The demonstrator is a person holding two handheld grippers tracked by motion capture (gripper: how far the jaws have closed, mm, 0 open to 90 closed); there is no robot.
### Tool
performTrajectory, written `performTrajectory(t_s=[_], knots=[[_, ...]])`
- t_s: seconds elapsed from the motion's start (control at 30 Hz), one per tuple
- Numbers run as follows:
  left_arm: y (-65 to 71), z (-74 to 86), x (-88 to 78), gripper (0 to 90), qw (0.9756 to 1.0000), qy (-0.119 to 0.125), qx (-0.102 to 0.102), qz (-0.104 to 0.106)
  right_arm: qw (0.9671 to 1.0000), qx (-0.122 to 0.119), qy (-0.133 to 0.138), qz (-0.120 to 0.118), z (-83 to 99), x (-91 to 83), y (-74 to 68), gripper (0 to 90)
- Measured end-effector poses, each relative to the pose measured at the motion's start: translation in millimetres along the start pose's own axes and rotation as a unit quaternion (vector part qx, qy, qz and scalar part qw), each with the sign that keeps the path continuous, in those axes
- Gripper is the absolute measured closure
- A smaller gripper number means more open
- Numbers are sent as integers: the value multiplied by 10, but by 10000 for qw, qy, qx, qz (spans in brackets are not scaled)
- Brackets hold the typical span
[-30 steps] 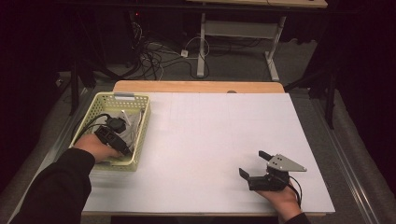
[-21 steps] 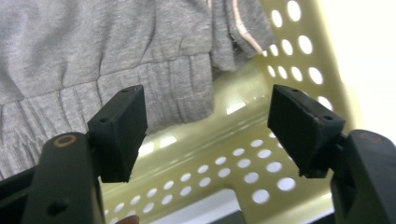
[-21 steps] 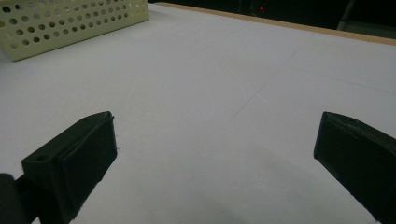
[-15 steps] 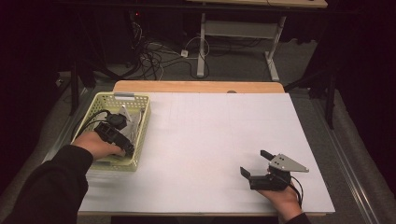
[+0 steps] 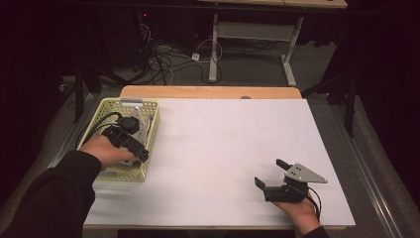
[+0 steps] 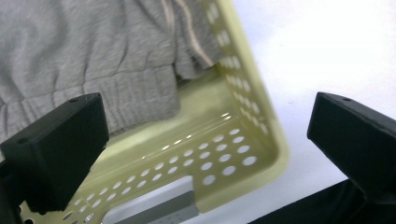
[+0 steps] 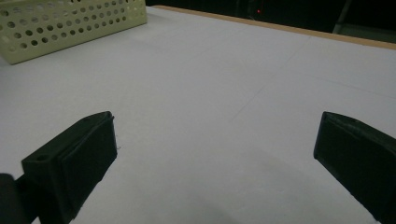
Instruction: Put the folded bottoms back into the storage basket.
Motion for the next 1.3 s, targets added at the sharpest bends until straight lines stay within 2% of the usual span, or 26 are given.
performTrajectory(t_s=[0.33, 0.5, 0.87, 1.1, 1.23, 1.3], knots=[[281, -134, 49, 0, 9995, -25, 299, 83, 10000, -10, -4, 2, 4, 4, -1, 0], [416, -210, 83, 0, 9990, -1, 406, 193, 10000, -13, -10, -1, 8, 5, 0, 0], [616, -262, 317, 0, 9973, -6, 609, 414, 10000, 0, -34, -6, 20, 14, -1, 0], [714, -276, 478, 0, 9952, 298, 709, 603, 10000, 0, -40, -6, 25, 16, 0, 0], [775, -281, 587, 0, 9927, 652, 709, 729, 10000, -4, -32, -10, 26, 15, 1, 0], [821, -282, 652, 0, 9905, 880, 723, 772, 10000, 5, -35, -1, 30, 13, 6, 0]])
Point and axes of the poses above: each handheld gripper's, and its own axes: x roughly forward along the jaws, z roughly out of its underside, y roughly to its right, the point moved 4 cm from there along x, roughly forward along the jaws, and after that the axes turned 14 degrees about y, right-handed, at the moved point
